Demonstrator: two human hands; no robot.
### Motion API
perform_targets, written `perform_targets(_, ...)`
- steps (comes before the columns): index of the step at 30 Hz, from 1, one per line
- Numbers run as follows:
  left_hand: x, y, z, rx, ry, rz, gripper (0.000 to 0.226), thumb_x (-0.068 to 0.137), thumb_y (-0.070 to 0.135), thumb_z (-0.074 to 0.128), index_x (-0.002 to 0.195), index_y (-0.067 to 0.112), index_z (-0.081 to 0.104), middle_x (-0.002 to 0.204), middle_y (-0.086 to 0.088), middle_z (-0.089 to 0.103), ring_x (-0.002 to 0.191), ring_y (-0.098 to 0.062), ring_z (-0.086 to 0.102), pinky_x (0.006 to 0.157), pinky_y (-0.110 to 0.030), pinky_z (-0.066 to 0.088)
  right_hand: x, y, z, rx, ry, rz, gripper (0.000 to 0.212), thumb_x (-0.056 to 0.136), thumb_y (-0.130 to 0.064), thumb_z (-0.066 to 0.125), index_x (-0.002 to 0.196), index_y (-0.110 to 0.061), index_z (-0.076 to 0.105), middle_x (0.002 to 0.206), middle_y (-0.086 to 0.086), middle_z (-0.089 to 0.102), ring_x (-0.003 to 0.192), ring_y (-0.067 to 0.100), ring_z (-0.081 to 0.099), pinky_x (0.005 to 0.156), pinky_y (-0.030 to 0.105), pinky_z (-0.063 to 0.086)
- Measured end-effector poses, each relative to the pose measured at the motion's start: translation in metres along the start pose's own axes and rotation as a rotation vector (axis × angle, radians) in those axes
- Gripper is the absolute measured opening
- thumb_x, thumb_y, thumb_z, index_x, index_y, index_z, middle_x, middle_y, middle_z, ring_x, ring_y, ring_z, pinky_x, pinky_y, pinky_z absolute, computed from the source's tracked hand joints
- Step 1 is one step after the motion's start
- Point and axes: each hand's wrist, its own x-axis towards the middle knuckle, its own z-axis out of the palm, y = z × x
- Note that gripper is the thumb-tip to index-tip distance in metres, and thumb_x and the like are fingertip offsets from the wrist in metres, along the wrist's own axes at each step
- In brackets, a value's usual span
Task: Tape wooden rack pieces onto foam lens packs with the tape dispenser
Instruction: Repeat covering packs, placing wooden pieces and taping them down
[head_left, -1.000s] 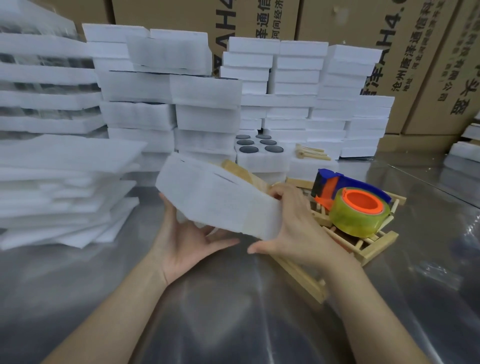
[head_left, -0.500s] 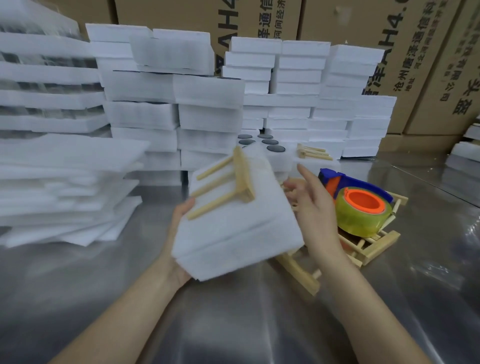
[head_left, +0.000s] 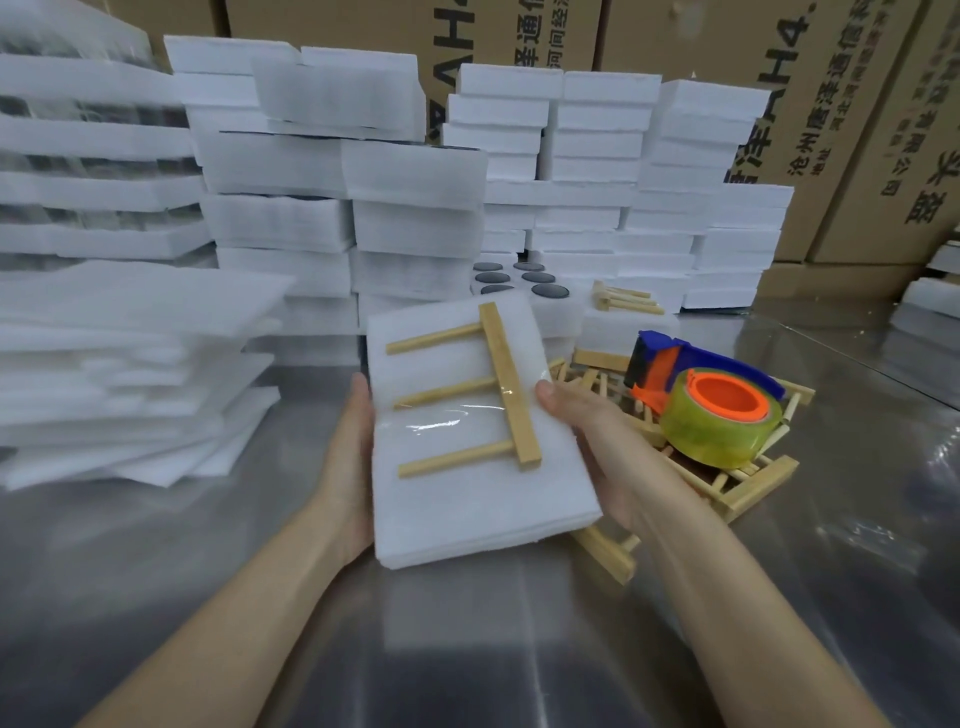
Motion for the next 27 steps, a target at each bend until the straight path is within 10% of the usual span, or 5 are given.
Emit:
perform_targets(9,-0.005,0.000,0.008,0.116,0.033,0.096,0.056,0.074,0.060,0.060,0.115,0.023,0.070,0.114,-0.010,0.070,0.104,-0.029,0.068,0.092,-0.047,0.051,-0.005,-0.004,0.003,0.151,0.051,0.135,0.056,0.079,-0.058,0.067,0.118,-0.018,0.066,0.109,0.011,0.072,0.098,0.031,0.070,0.082,0.047,0.056)
perform_targets(15,-0.009,-0.005,0.013,0.018,0.042,0.065,0.054,0.082,0.069,0.044,0.089,0.028,0.079,0.102,-0.008,0.074,0.089,-0.025,0.073,0.059,-0.035,0.059,-0.010,-0.009,0.009,0.070,-0.013,0.078,0.063,0.076,-0.065,0.066,0.125,-0.025,0.059,0.116,0.005,0.070,0.102,0.026,0.069,0.085,0.046,0.056)
perform_targets(19,-0.001,-0.006,0.014,-0.084,0.099,0.223,0.064,0.088,0.071,0.034,0.117,0.027,0.070,0.120,-0.004,0.068,0.109,-0.023,0.066,0.085,-0.043,0.054,-0.022,-0.019,0.004,-0.623,0.033,-0.445,0.084,0.064,-0.070,0.068,0.138,-0.045,0.038,0.149,-0.019,0.034,0.136,0.001,0.032,0.111,0.030,0.031)
perform_targets(22,0.003,-0.004,0.010,-0.069,0.110,0.237,0.067,0.090,0.071,0.027,0.131,0.027,0.057,0.126,-0.002,0.066,0.116,-0.020,0.062,0.099,-0.044,0.044,-0.020,-0.007,0.009,-1.349,-0.140,-0.759,0.111,0.058,-0.062,0.078,0.147,-0.050,0.014,0.158,-0.019,-0.008,0.146,0.007,-0.019,0.118,0.046,-0.006)
perform_targets(27,0.005,-0.005,0.007,-0.102,0.073,0.210,0.070,0.088,0.069,0.026,0.136,0.024,0.052,0.127,-0.002,0.064,0.117,-0.020,0.061,0.102,-0.043,0.042,-0.010,0.007,0.015,-1.449,0.012,-0.871,0.083,0.068,-0.024,0.076,0.142,-0.034,0.040,0.159,0.003,0.012,0.145,0.021,0.006,0.116,0.057,0.011)
